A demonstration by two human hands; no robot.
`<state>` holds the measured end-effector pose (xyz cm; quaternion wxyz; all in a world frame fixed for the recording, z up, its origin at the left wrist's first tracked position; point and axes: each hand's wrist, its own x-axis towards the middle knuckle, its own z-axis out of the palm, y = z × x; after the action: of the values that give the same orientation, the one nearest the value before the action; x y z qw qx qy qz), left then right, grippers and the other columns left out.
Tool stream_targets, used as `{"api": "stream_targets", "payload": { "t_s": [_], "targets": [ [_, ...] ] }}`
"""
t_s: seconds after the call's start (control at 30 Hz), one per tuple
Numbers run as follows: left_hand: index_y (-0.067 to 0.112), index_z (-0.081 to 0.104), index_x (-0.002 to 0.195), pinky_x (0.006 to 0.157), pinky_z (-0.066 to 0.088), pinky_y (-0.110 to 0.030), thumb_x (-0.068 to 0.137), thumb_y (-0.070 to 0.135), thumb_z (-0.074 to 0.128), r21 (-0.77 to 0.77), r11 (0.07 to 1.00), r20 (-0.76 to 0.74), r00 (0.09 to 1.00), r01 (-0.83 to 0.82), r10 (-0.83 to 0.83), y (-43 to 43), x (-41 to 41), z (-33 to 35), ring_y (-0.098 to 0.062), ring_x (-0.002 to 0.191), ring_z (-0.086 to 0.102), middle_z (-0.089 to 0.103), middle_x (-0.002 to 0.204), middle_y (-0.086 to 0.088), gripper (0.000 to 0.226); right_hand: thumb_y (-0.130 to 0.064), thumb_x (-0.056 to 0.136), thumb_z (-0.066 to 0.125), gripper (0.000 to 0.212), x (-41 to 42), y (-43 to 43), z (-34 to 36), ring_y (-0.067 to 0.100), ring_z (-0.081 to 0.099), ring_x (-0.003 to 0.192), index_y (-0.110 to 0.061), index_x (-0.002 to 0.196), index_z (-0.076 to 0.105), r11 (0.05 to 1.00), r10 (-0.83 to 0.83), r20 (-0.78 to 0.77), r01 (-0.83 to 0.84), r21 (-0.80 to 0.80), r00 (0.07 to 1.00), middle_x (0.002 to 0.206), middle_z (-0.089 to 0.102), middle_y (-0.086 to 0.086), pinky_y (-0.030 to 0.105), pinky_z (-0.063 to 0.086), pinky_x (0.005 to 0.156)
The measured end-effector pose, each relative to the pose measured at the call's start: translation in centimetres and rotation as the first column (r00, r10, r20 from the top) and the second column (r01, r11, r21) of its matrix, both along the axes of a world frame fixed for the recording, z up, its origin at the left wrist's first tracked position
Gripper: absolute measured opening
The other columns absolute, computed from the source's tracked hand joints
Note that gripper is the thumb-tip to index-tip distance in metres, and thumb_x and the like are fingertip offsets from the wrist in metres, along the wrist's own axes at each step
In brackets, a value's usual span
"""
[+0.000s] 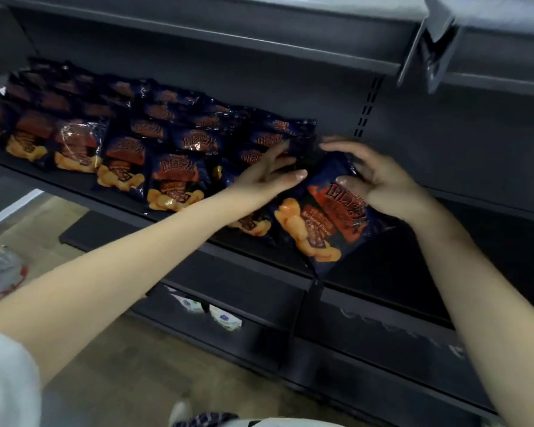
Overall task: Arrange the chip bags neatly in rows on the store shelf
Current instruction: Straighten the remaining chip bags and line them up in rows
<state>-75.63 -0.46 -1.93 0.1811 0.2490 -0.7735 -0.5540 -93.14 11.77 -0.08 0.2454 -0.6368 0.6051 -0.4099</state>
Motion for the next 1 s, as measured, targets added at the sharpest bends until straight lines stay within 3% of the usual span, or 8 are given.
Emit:
{"api": "stream_targets", "payload": {
  "t_s": [0.13,0.23,0.33,0.47,0.67,0.8,0.93,1.0],
  "targets": [
    [0.026,0.032,0.142,0.098,0.037,-0.02,0.073,0.049,0.069,-0.023,0.996,0.152,0.985,0.083,-0.079,-1.8,3.3,0.7,-0.005,0.12,0.045,0.046,0.135,0.01,0.081,0.012,0.089,0.051,0.059,4.1,-2.5,1.3,0.001,0.029,0.138,-0.033,0.127,0.048,0.987,0.146,-0.068,-0.15,-0.05,0.987,0.147,0.036,-0.006,0.03,0.028,0.115],
    [0.031,0.05,0.115,0.082,0.043,-0.006,0.08,0.03,0.072,-0.038,0.996,0.213,0.975,0.081,-0.071,-2.7,5.9,0.7,0.003,0.097,0.054,0.056,0.107,0.019,0.041,0.011,0.087,0.052,0.065,7.2,-5.1,1.9,0.003,0.029,0.139,-0.042,0.124,0.047,0.976,0.205,-0.118,-0.211,-0.046,0.972,0.147,0.036,-0.01,0.037,0.029,0.115],
    [0.03,0.06,0.091,0.086,0.049,-0.018,0.078,0.02,0.074,-0.029,0.999,0.178,0.984,0.015,-0.009,-3.9,9.2,0.4,-0.008,0.094,0.061,0.064,0.095,0.013,0.022,0.009,0.086,0.053,0.065,10.6,-8.1,2.2,-0.008,0.032,0.132,-0.046,0.121,0.048,0.97,0.231,-0.171,-0.241,-0.041,0.958,0.139,0.04,-0.02,0.016,0.03,0.108],
    [0.029,0.064,0.091,0.094,0.049,-0.035,0.077,0.023,0.075,-0.026,0.991,0.136,0.982,-0.132,0.135,-7.2,14.6,-0.1,-0.012,0.096,0.063,0.068,0.096,0.01,0.019,-0.002,0.086,0.06,0.049,14.7,-11.8,1.7,-0.016,0.039,0.119,-0.037,0.12,0.053,0.969,0.211,-0.216,-0.233,-0.084,0.953,0.133,0.047,-0.013,0.0,0.031,0.093],
    [0.03,0.063,0.094,0.092,0.049,-0.034,0.079,0.022,0.074,0.158,0.891,-0.055,0.897,-0.425,0.438,-11.7,23.4,-1.6,-0.012,0.096,0.064,0.069,0.097,0.009,0.02,-0.019,0.088,0.064,0.047,20.8,-16.2,-0.2,0.001,0.047,0.118,-0.036,0.128,0.046,0.958,-0.054,-0.069,0.032,-0.286,0.996,0.131,0.046,-0.016,0.025,0.042,0.103],
    [0.021,0.064,0.095,0.078,0.053,-0.031,0.077,0.016,0.073,0.283,0.801,-0.189,0.788,-0.527,0.586,-13.8,28.2,-2.7,-0.015,0.087,0.068,0.072,0.092,0.003,0.021,-0.034,0.083,0.068,0.081,25.9,-18.9,-0.9,0.008,0.044,0.125,-0.039,0.146,0.018,0.999,0.032,0.093,-0.032,0.003,0.995,0.134,0.034,-0.017,0.015,0.044,0.091],
    [0.022,0.062,0.092,0.064,0.054,-0.022,0.08,0.013,0.069,0.288,0.785,-0.218,0.76,-0.549,0.612,-15.7,32.5,-3.0,-0.009,0.076,0.069,0.071,0.085,0.007,0.017,-0.049,0.061,0.08,0.117,31.1,-21.8,-3.3,0.012,0.034,0.138,-0.051,0.144,-0.003,0.986,0.098,0.308,-0.135,0.099,0.946,0.15,0.035,-0.005,0.043,0.037,0.11],
    [0.023,0.061,0.092,0.066,0.055,-0.022,0.081,0.012,0.069,0.282,0.787,-0.222,0.76,-0.549,0.61,-16.6,34.4,-2.9,-0.009,0.076,0.069,0.071,0.086,0.006,0.017,-0.037,0.067,0.082,0.108,33.5,-22.9,-4.7,0.008,0.047,0.128,-0.048,0.145,0.007,0.985,0.089,0.362,-0.135,0.103,0.928,0.141,0.048,-0.007,0.041,0.041,0.107]
  ]
}}
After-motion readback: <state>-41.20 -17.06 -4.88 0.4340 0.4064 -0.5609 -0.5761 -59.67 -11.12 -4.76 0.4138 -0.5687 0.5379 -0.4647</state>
